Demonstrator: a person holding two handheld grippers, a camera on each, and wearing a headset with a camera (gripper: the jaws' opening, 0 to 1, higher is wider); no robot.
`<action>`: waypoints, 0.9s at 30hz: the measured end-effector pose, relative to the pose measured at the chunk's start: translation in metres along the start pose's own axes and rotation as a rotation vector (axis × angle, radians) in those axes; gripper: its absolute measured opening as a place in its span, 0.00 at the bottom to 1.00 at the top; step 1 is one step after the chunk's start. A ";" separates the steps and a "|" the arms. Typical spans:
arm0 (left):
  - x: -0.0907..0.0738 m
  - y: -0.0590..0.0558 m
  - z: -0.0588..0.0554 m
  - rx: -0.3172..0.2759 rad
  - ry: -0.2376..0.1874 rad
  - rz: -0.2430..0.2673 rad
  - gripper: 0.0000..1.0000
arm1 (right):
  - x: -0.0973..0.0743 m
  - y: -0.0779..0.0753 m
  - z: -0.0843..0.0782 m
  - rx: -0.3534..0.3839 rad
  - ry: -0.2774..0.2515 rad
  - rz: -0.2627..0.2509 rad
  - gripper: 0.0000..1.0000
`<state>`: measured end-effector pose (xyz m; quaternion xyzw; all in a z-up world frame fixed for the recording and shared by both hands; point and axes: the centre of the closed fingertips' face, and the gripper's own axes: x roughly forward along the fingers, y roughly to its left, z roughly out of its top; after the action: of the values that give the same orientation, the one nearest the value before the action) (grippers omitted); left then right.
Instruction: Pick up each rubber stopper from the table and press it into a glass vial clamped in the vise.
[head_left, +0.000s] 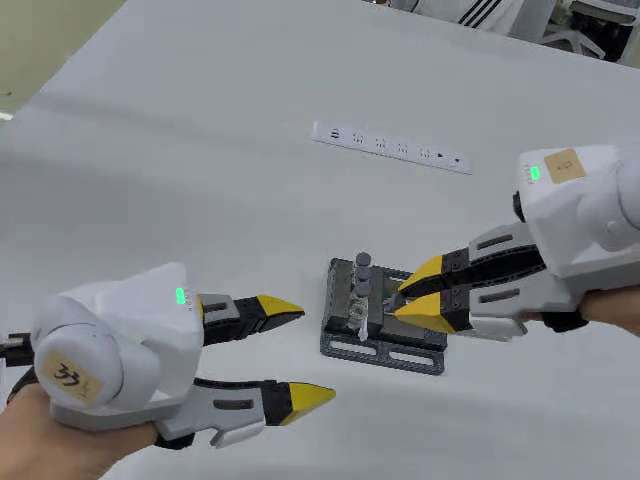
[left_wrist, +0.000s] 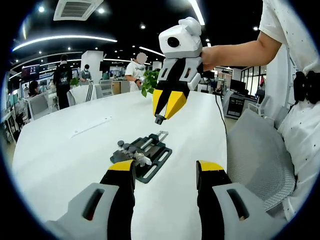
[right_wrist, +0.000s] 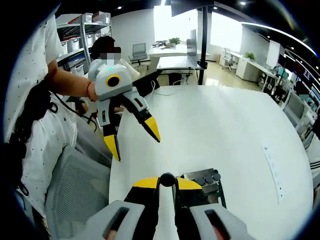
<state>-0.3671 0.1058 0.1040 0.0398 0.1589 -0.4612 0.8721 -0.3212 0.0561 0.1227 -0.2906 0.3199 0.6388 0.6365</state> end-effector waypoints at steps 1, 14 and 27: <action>0.000 0.001 -0.002 -0.003 0.004 0.004 0.49 | 0.001 -0.001 0.000 0.003 0.007 0.001 0.06; -0.003 0.005 -0.021 -0.007 0.009 0.013 0.69 | 0.034 -0.023 -0.014 0.023 0.136 -0.001 0.06; -0.003 0.008 -0.027 -0.040 -0.022 0.007 0.87 | 0.055 -0.038 -0.029 0.037 0.223 0.006 0.06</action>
<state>-0.3688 0.1182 0.0784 0.0180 0.1583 -0.4552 0.8760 -0.2856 0.0676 0.0600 -0.3471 0.4014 0.5983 0.6003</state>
